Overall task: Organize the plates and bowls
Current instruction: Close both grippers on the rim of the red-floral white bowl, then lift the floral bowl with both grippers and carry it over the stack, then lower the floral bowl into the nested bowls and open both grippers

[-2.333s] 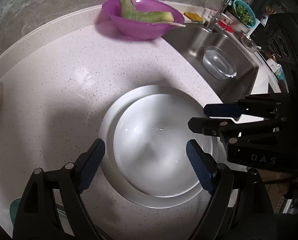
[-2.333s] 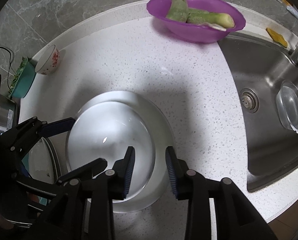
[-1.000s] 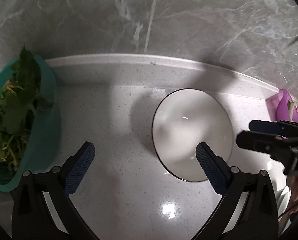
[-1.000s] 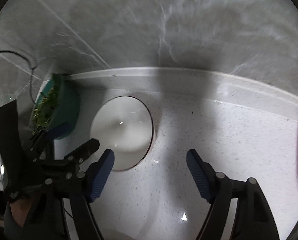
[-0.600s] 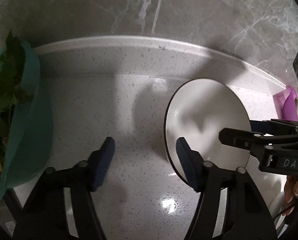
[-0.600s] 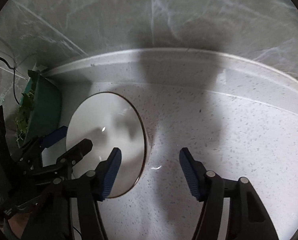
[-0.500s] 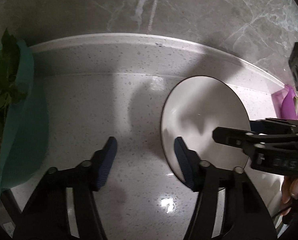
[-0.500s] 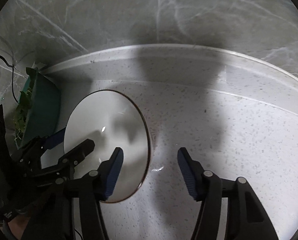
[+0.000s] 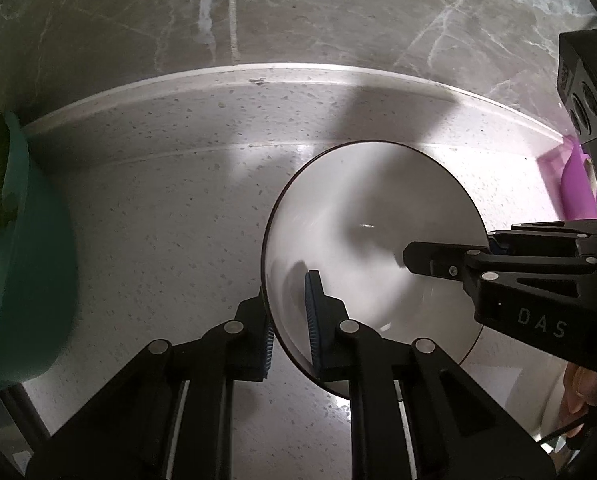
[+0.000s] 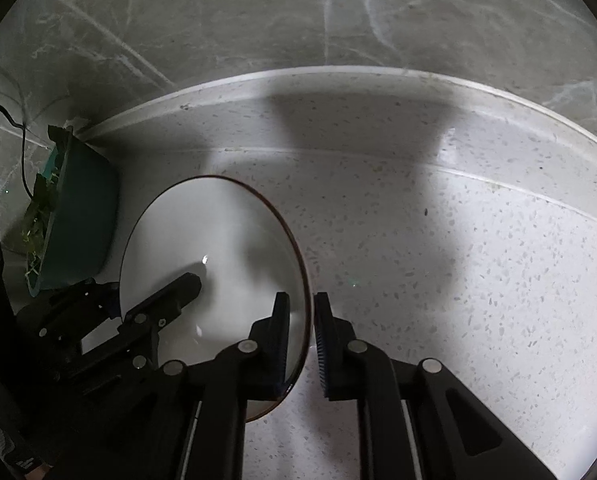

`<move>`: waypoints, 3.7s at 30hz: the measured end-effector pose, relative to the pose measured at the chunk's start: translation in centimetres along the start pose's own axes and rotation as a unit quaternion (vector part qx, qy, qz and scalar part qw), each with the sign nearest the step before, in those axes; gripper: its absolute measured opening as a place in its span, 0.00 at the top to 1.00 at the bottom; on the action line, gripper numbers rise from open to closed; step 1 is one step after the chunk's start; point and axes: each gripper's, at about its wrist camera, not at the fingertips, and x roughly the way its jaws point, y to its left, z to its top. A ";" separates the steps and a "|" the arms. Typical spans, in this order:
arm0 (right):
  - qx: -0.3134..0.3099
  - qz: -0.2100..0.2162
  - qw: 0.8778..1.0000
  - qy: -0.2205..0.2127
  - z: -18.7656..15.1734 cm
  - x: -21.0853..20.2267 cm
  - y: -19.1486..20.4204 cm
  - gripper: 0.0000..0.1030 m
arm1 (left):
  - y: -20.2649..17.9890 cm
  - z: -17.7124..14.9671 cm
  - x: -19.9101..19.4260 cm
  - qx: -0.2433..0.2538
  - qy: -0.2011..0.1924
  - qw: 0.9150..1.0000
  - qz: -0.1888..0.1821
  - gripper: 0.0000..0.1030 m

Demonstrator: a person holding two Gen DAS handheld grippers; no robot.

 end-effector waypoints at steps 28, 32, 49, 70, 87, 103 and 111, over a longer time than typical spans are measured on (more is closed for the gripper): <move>0.055 -0.034 0.992 -0.105 -14.1 -15.6 -4.8 0.86 | -18.8 -6.5 -11.4 0.120 -0.049 0.989 -0.077 0.88; 0.071 -0.036 0.991 -0.111 -17.7 -17.9 -7.3 0.87 | -22.6 -8.9 -12.6 0.140 -0.045 0.984 -0.095 0.88; 0.087 -0.049 0.991 -0.091 -30.2 -22.1 -18.0 0.86 | -39.4 -20.3 -12.0 0.201 0.001 0.975 -0.094 0.88; 0.060 -0.057 0.995 -0.061 -32.0 -19.3 -19.4 0.86 | -39.9 -24.1 -8.2 0.190 0.035 0.978 -0.075 0.88; 0.029 -0.102 0.992 -0.065 -31.2 -18.8 -18.3 0.82 | -38.3 -24.2 -8.9 0.162 0.010 0.981 -0.107 0.75; -0.012 -0.093 0.994 -0.059 -31.7 -17.4 -17.7 0.87 | -38.3 -24.2 -8.8 0.157 0.003 0.979 -0.131 0.47; 0.004 -0.059 0.997 -0.051 -31.9 -17.7 -18.4 0.89 | -38.8 -24.1 -8.8 0.161 0.008 0.977 -0.142 0.30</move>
